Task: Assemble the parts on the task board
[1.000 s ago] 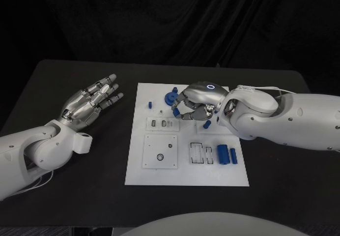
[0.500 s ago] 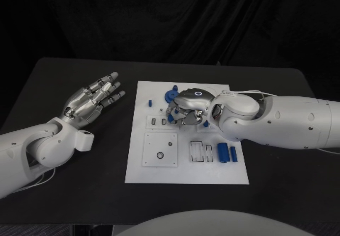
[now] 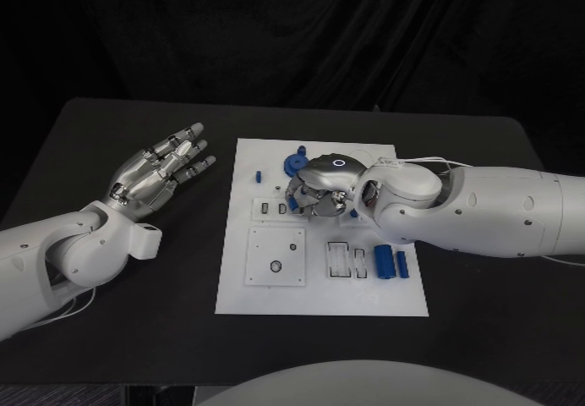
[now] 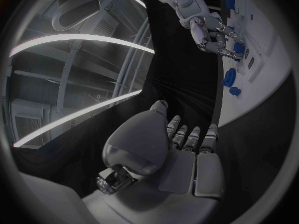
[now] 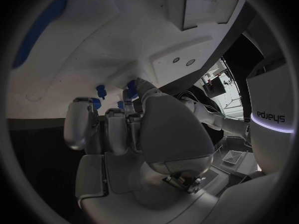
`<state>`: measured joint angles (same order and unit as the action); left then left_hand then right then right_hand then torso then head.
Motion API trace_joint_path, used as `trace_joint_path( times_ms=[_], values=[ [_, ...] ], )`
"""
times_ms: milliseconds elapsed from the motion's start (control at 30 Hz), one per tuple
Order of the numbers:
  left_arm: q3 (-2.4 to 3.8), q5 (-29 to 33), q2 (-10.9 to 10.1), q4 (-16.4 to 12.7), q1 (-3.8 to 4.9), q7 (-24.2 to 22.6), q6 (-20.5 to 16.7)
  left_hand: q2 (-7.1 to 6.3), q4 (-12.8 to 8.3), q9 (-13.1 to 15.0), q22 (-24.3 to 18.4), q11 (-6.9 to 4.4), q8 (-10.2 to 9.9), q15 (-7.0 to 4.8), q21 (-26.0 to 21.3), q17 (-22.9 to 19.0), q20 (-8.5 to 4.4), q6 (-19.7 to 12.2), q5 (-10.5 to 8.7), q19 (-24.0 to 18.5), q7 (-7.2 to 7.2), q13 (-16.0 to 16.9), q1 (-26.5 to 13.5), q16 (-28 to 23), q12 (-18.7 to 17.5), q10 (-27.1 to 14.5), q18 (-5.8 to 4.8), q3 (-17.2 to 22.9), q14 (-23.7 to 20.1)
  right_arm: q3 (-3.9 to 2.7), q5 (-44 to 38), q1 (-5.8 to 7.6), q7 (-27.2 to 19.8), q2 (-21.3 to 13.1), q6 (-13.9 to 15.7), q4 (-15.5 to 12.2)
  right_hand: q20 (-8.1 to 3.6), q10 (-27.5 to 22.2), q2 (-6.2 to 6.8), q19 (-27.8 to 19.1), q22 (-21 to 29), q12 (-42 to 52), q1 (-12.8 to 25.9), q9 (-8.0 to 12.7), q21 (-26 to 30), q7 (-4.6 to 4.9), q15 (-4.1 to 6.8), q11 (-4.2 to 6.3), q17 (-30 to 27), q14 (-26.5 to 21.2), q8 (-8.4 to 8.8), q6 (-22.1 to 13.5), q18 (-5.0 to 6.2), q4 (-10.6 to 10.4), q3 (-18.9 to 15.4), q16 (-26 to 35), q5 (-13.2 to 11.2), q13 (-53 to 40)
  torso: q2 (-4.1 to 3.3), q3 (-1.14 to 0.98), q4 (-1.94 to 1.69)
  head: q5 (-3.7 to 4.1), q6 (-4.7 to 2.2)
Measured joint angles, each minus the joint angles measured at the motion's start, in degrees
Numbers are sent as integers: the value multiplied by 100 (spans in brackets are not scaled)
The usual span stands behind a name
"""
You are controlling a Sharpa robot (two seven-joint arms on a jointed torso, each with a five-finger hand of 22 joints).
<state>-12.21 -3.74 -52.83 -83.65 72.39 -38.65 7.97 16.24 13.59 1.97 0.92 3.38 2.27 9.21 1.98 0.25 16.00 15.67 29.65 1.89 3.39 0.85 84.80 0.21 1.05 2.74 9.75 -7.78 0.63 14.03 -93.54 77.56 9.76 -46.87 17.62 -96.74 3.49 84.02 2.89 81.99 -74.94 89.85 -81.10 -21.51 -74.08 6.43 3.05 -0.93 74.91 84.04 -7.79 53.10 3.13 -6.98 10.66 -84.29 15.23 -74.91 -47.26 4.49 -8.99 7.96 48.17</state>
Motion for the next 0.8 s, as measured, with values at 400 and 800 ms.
trace_joint_path(
  times_ms=[400,800],
  values=[
    [0,0,4,22,-2,10,20,0,0,0,0,0,0,0,0,0,-1,0,0,0,0,0,0,0,0,0,0,0,0,-5,-22,-12,20,45,-87,11,0,0,105,0,0,0,169,87,132,1,0,0,0,0,369,-600,0,20,-102,67,-472,0,2,0,-1,11,18],
    [0,0,-8,25,-6,13,27,0,-16,0,0,0,0,0,0,0,-1,0,0,-1,0,0,0,0,0,0,0,16,0,0,-23,-22,-7,-41,-51,8,20,0,192,-21,0,0,394,272,243,18,0,0,0,0,408,-1209,93,-101,-288,113,-967,0,2,1,-4,-8,-1]
  ],
)
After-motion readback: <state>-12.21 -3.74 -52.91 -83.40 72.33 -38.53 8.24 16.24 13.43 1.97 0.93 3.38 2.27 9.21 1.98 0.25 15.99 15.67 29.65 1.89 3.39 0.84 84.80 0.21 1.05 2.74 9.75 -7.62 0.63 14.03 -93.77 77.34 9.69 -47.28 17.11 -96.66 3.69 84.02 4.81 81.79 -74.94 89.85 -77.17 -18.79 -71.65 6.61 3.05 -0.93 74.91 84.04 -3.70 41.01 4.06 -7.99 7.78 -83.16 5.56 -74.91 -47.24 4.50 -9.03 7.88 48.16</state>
